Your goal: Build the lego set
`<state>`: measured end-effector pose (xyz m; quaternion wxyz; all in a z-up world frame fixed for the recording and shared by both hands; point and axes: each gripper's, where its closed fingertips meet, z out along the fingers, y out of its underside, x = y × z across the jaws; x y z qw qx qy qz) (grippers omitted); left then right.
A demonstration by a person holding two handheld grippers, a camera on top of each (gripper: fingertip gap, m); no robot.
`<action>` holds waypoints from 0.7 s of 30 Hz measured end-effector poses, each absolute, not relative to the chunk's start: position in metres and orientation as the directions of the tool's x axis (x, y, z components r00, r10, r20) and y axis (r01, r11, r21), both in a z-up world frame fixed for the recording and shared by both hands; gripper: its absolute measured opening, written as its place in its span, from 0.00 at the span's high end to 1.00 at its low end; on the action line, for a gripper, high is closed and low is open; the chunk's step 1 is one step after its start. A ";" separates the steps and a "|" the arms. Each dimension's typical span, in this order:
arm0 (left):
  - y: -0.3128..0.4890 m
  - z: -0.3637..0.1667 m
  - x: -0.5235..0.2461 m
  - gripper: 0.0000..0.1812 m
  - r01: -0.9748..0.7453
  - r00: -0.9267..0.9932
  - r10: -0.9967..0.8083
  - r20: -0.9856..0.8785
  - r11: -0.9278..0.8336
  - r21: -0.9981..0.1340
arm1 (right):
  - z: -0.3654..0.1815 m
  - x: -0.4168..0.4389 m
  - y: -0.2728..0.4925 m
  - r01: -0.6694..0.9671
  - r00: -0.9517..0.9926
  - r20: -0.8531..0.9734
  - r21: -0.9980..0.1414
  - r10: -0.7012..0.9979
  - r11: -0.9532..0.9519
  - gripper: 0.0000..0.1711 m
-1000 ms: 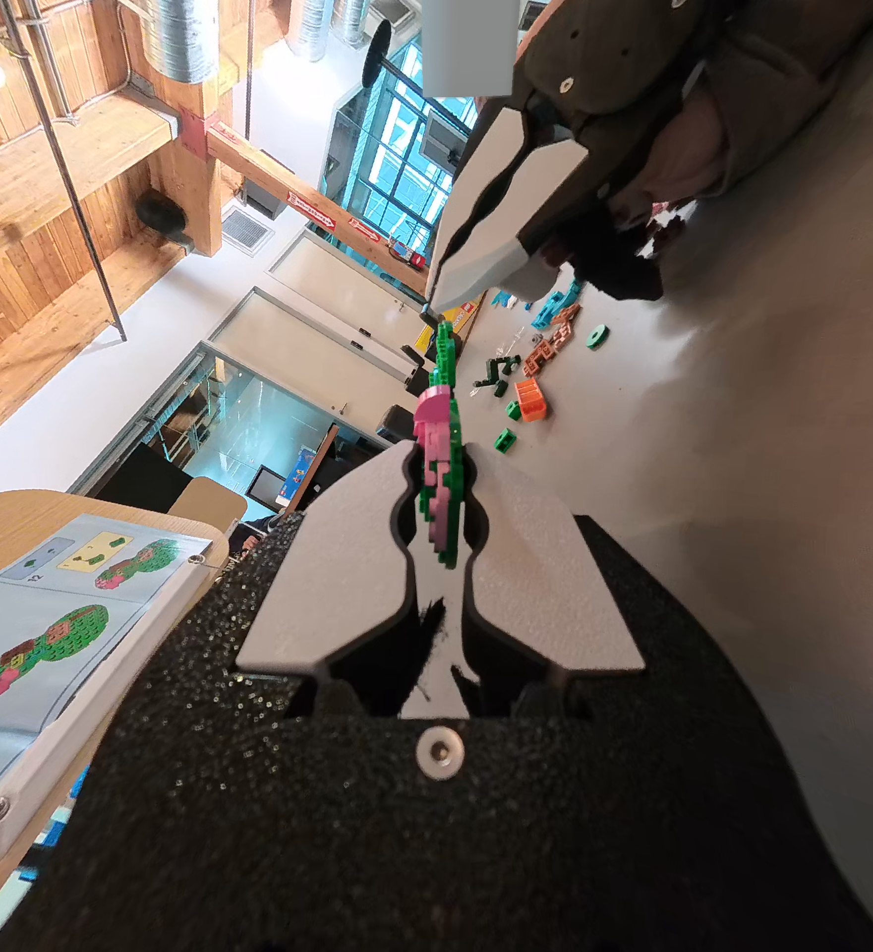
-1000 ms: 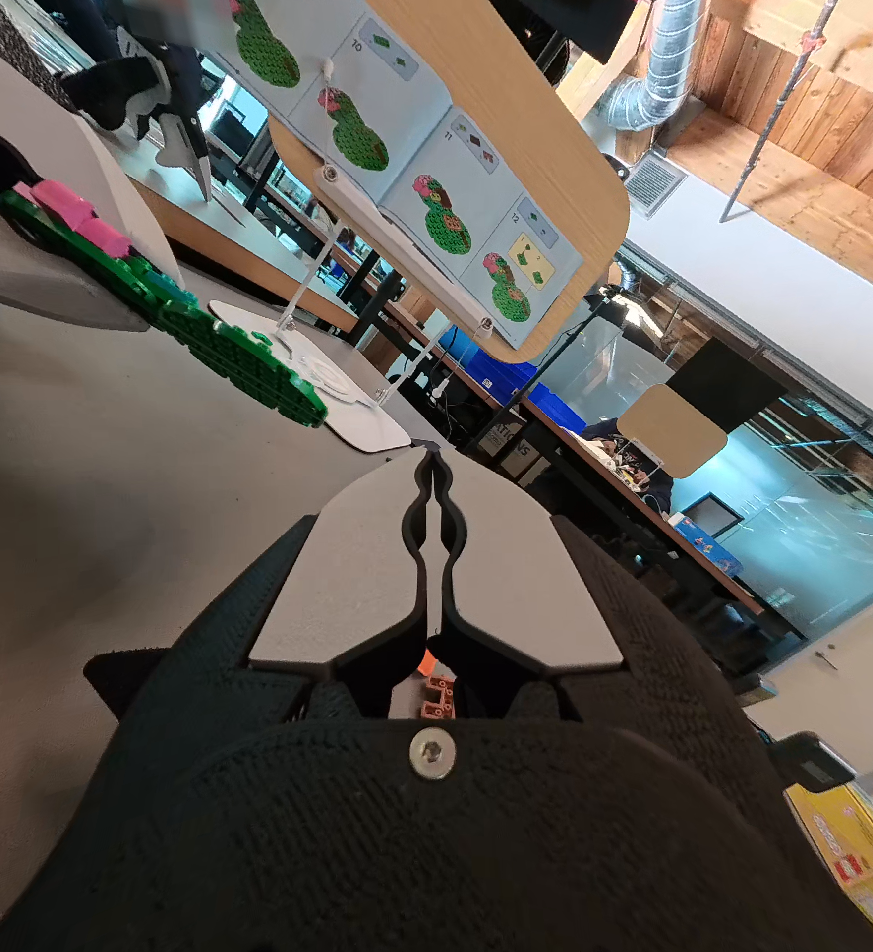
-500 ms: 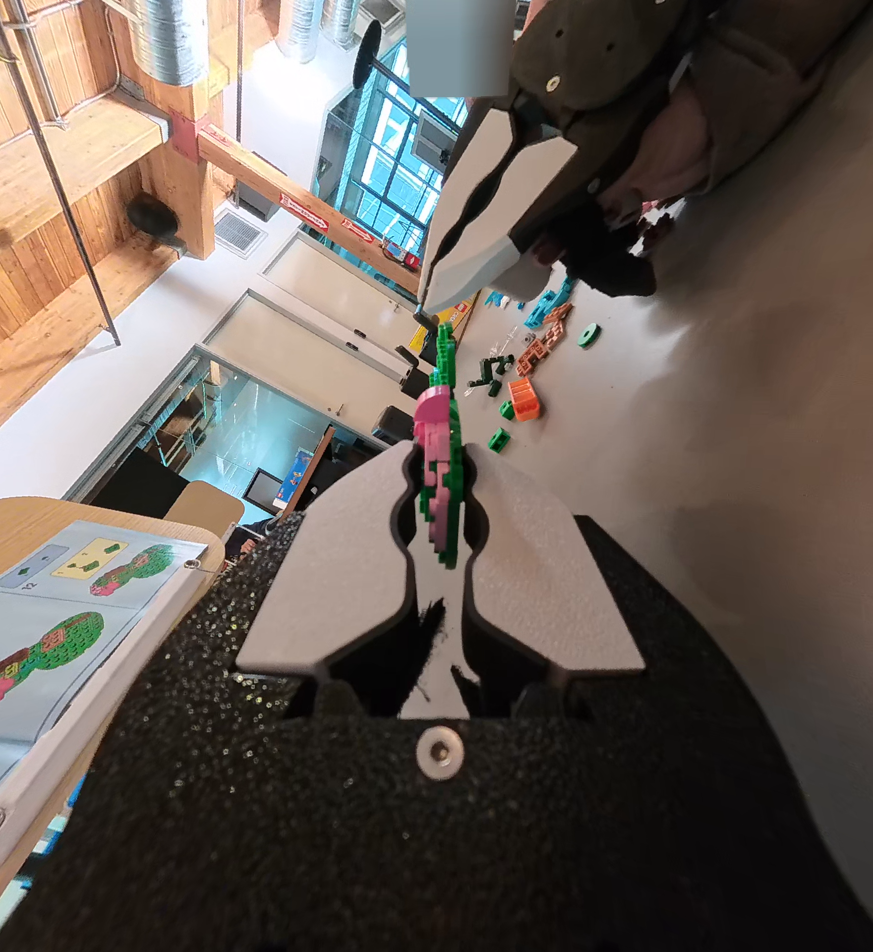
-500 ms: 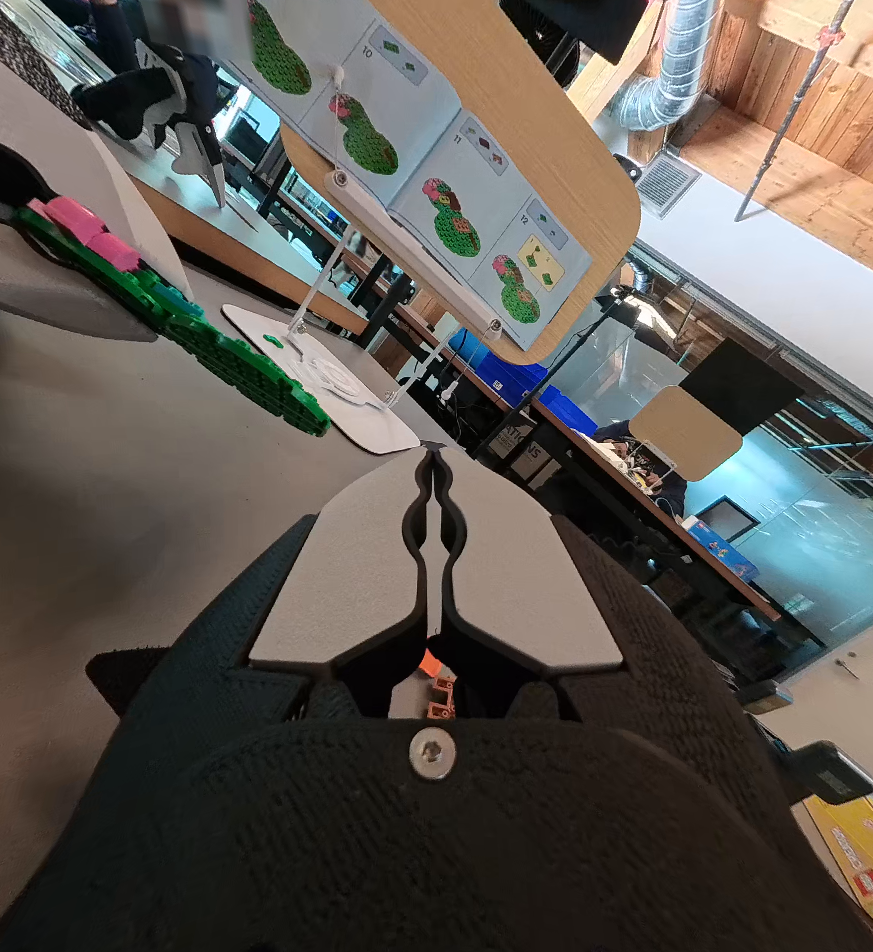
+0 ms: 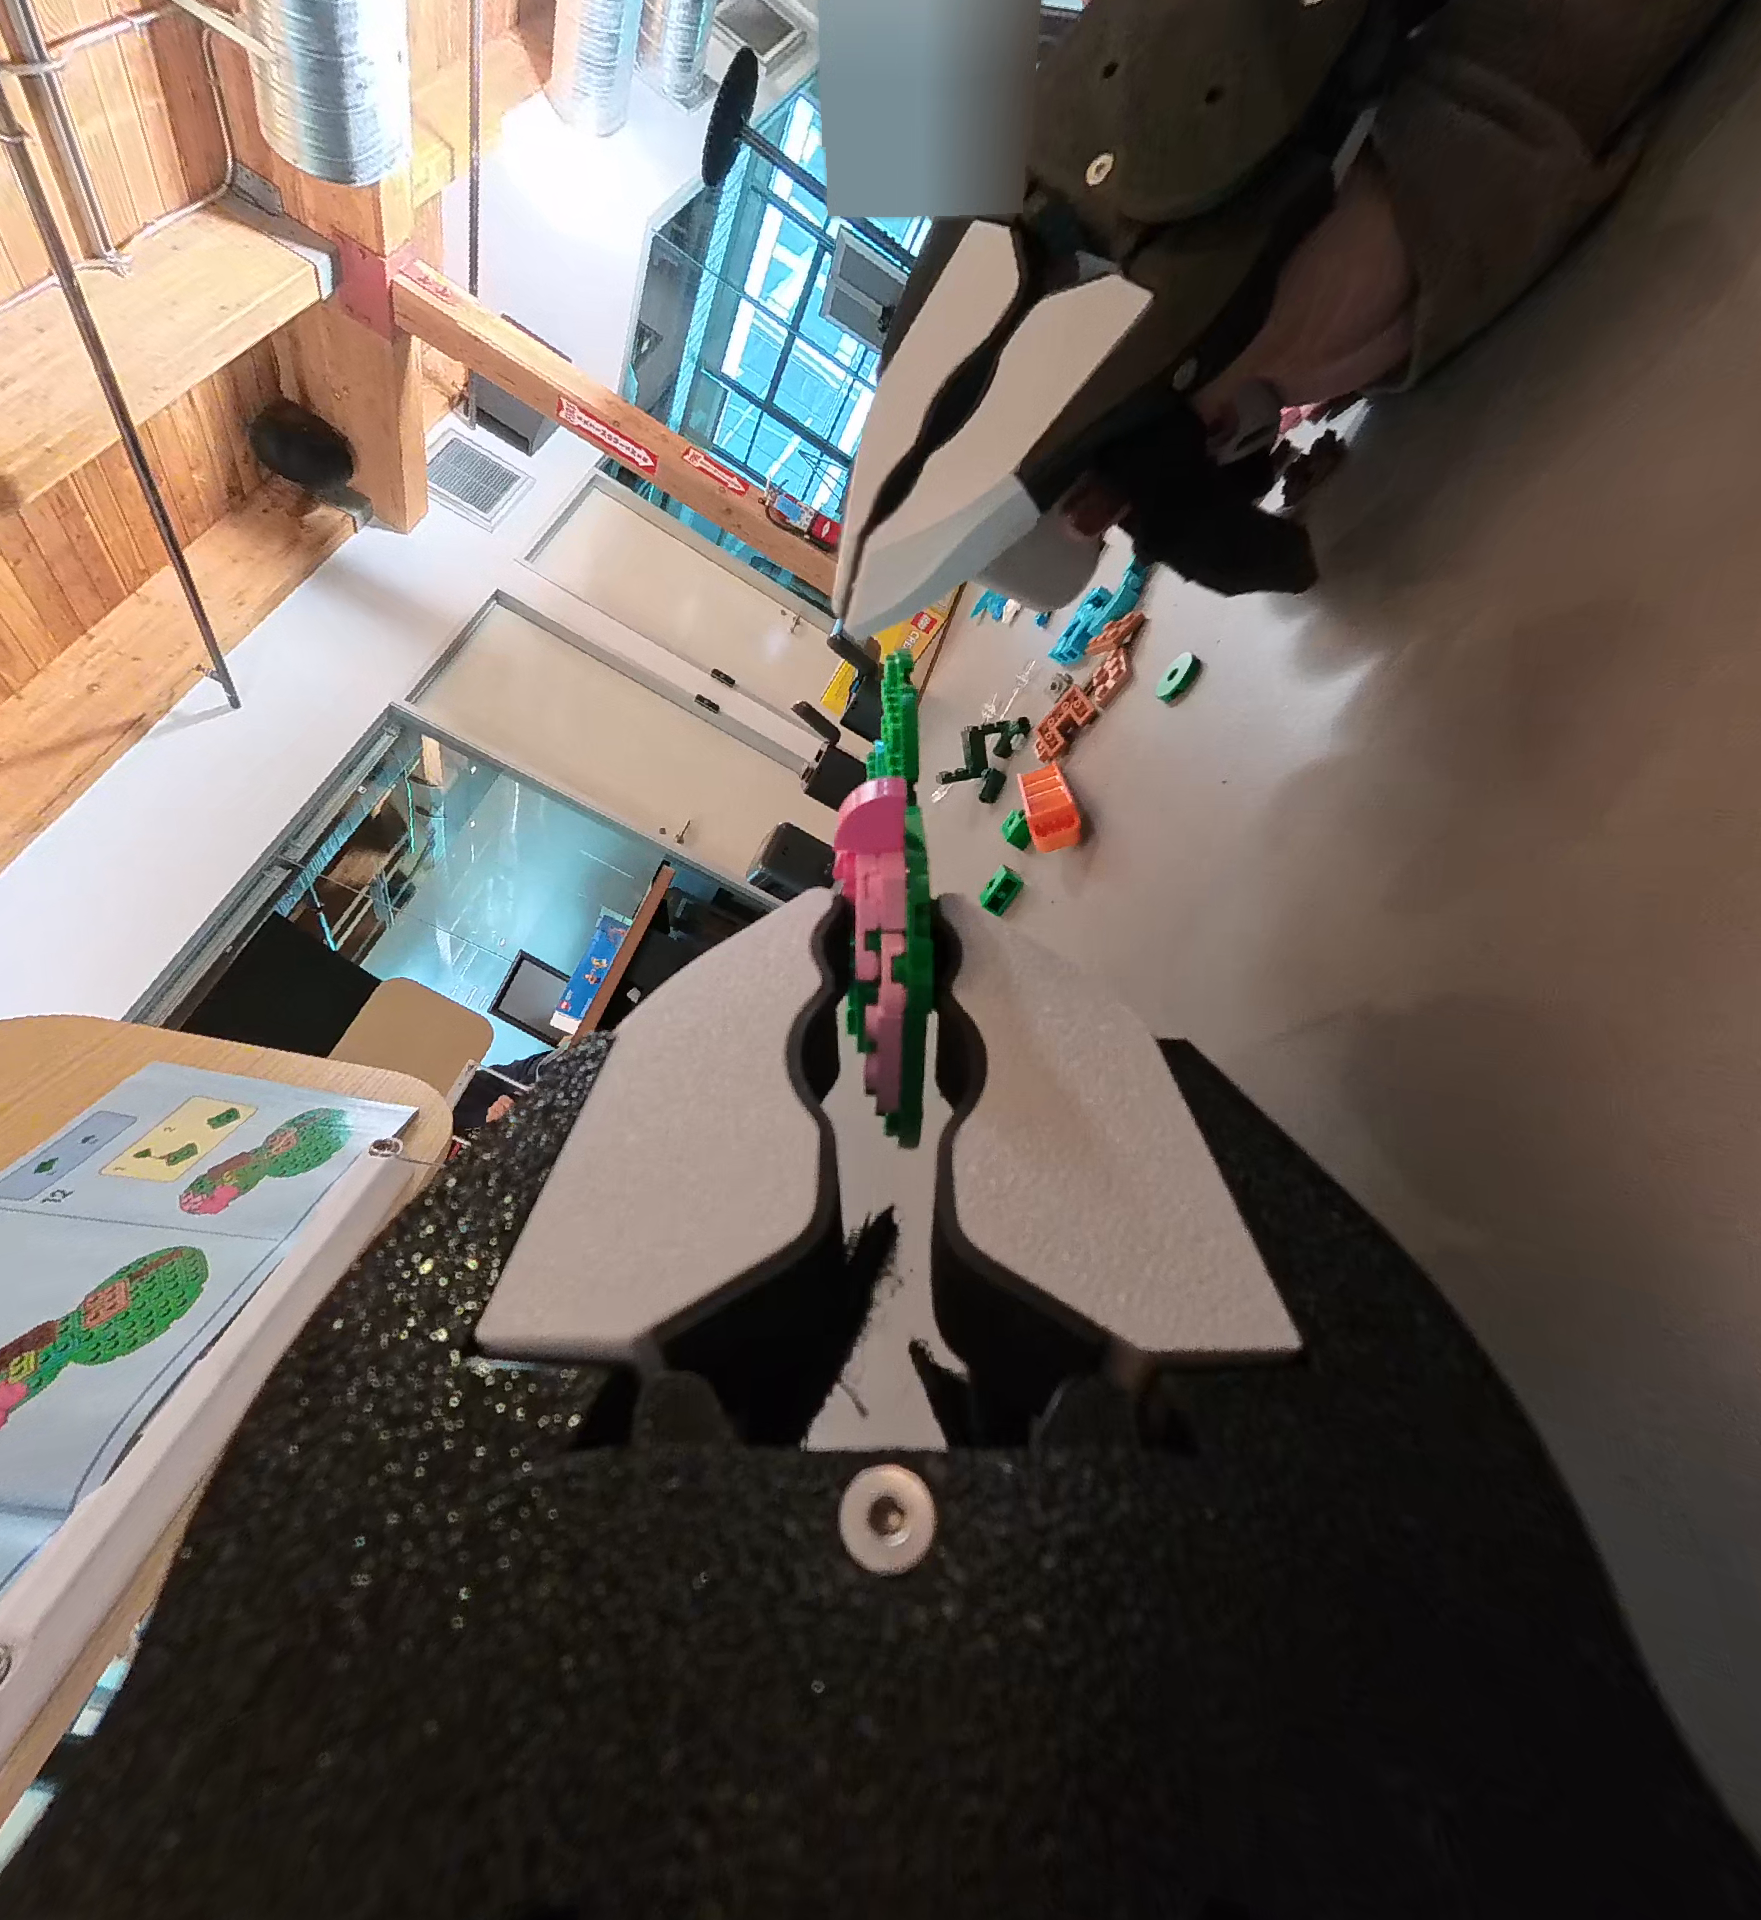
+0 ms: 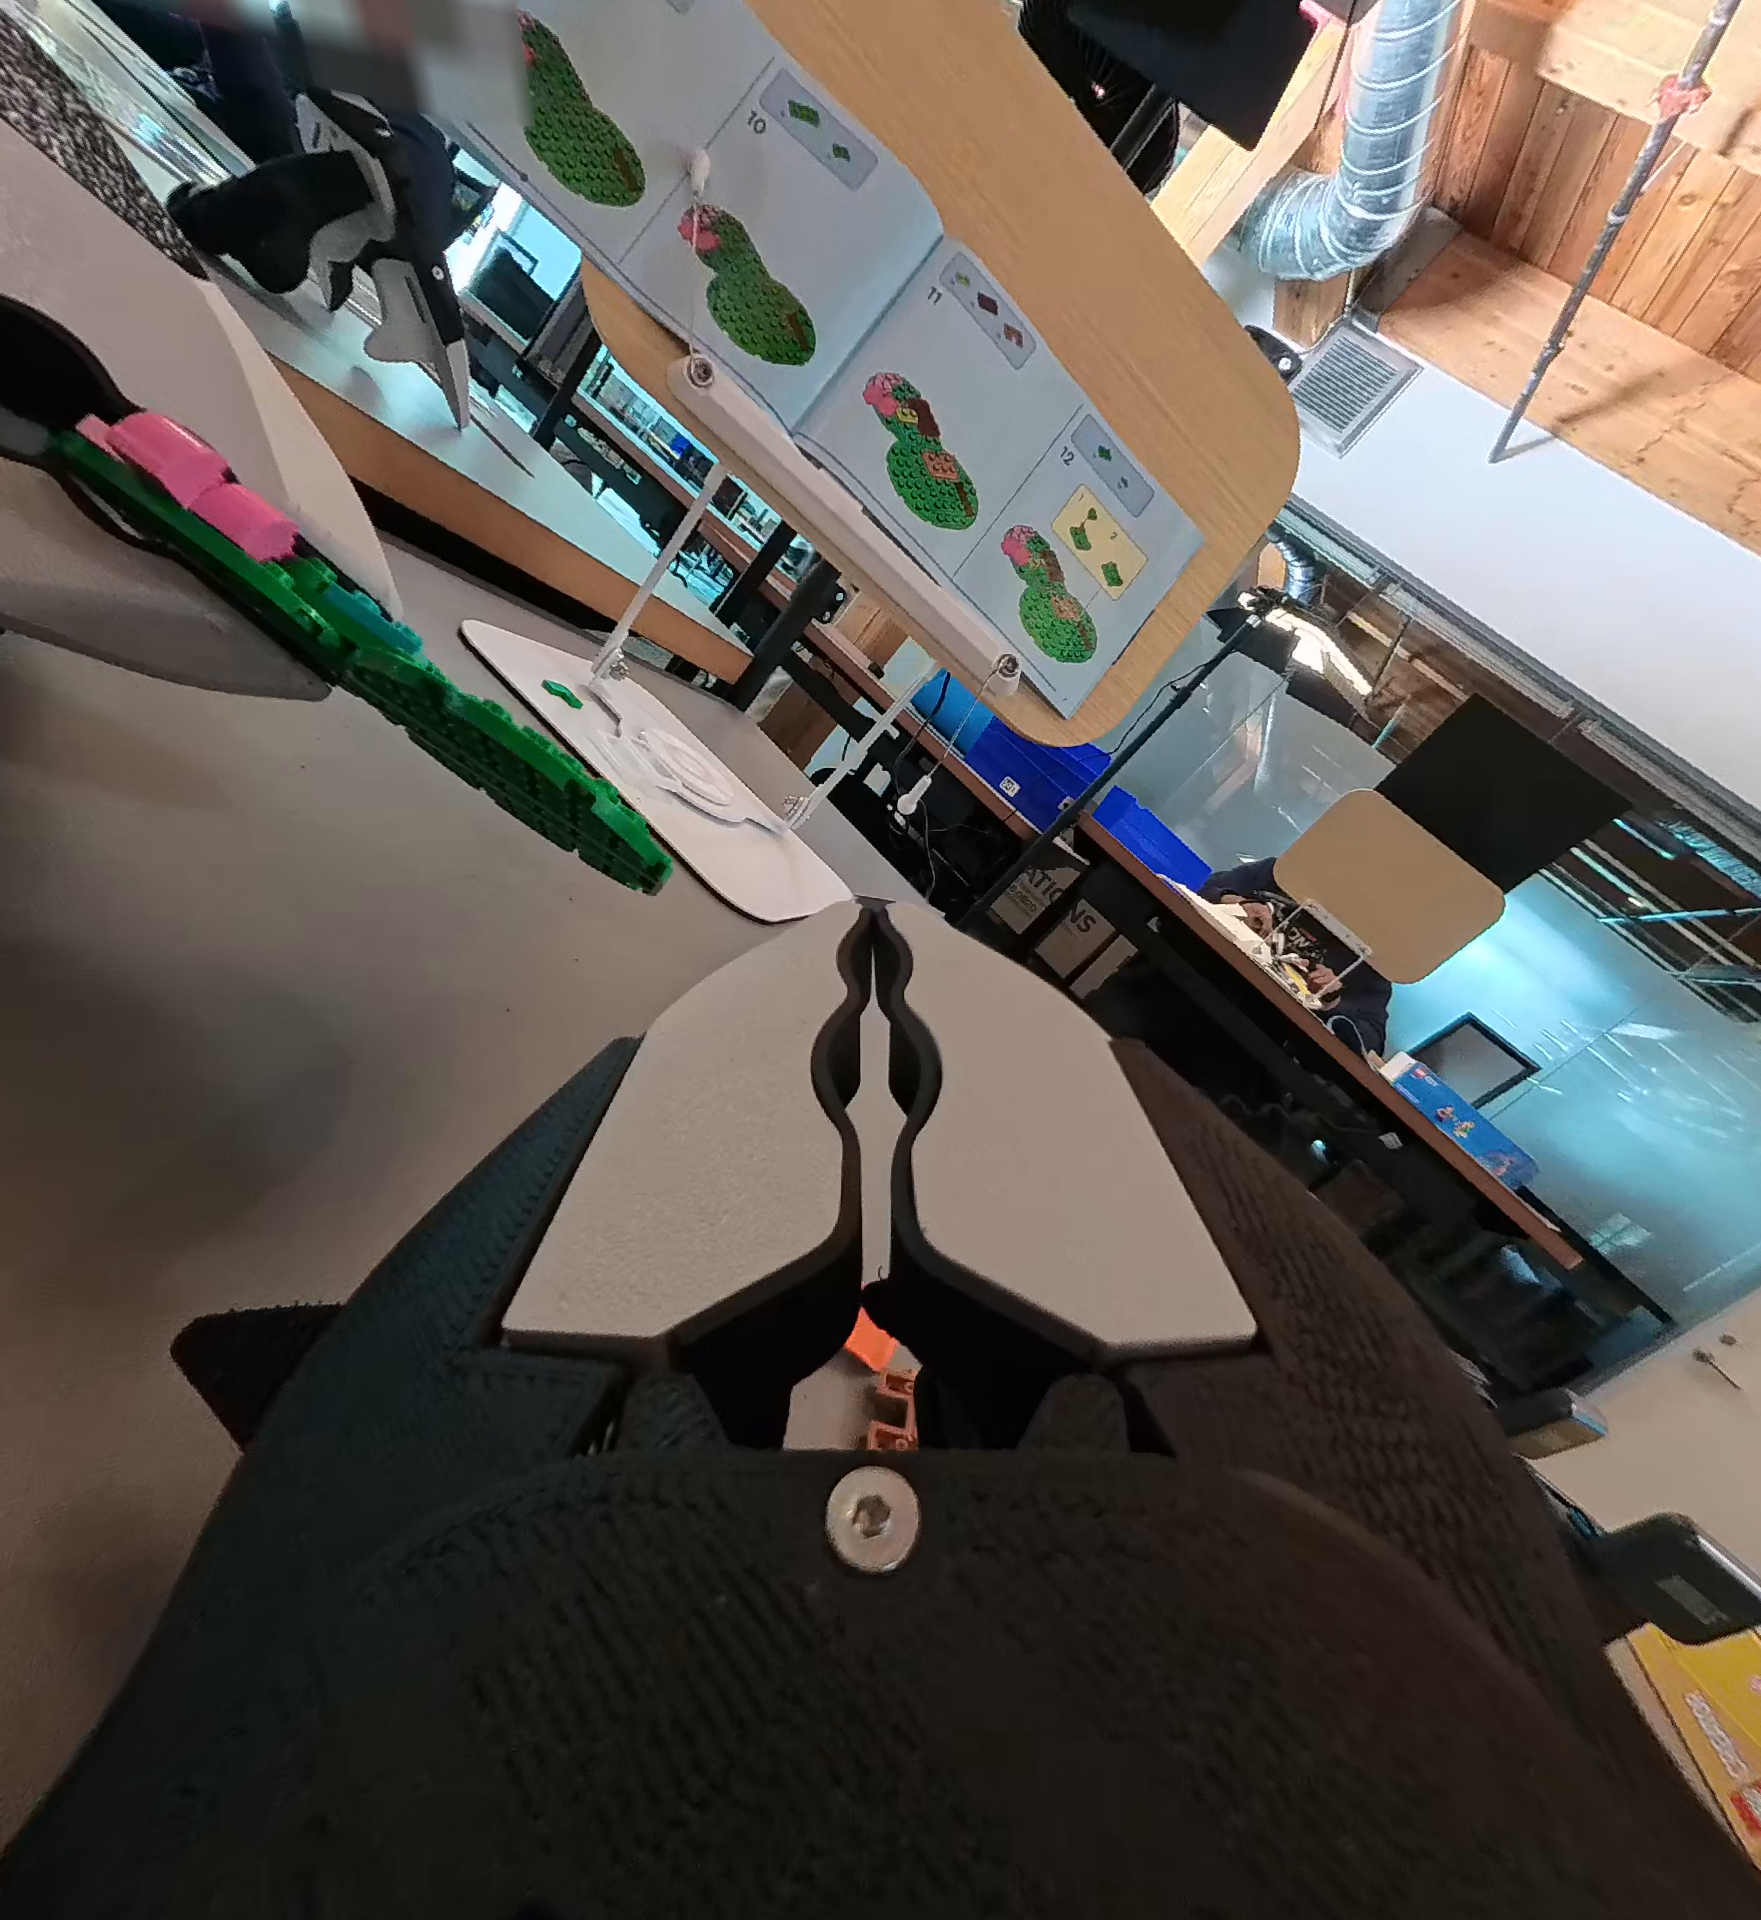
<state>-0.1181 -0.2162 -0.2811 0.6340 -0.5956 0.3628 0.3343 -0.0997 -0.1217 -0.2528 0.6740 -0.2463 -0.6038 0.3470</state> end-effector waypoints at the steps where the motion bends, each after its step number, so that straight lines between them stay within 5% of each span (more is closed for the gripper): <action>1: -0.216 -0.281 -0.118 0.93 -0.856 0.513 -0.010 -0.858 0.067 -0.513 | -0.254 -0.100 -0.123 -0.170 0.020 0.641 -0.754 0.767 0.635 1.00; 21: -0.216 -0.283 -0.117 0.93 -0.853 0.518 -0.024 -0.855 0.066 -0.519 | -0.239 -0.094 -0.110 -0.189 0.038 0.507 -0.843 0.861 0.504 1.00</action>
